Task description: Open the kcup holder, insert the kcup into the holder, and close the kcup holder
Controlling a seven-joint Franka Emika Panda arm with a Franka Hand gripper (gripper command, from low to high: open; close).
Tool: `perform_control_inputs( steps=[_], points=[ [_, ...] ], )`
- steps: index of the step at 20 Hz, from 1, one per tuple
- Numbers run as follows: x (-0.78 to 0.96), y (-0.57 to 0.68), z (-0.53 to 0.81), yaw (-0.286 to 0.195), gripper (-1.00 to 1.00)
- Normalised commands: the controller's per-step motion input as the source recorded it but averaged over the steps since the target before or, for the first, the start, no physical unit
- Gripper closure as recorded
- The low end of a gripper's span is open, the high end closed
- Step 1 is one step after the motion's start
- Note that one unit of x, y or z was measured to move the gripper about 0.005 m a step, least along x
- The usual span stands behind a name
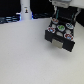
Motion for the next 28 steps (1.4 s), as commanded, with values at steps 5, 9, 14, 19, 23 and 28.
perform_control_inputs(
  steps=[5, 9, 14, 19, 23, 28],
  points=[
    [0.57, -0.4, 0.13, 0.036, -1.0],
    [0.54, -0.35, 0.02, 0.044, -1.0],
    [0.56, -0.3, 0.02, 0.05, -1.0],
    [0.61, -0.18, 0.0, 0.045, -1.0],
    [0.63, -0.12, -0.01, 0.054, -1.0],
    [0.59, -0.03, -0.11, 0.072, -1.0]
  ],
)
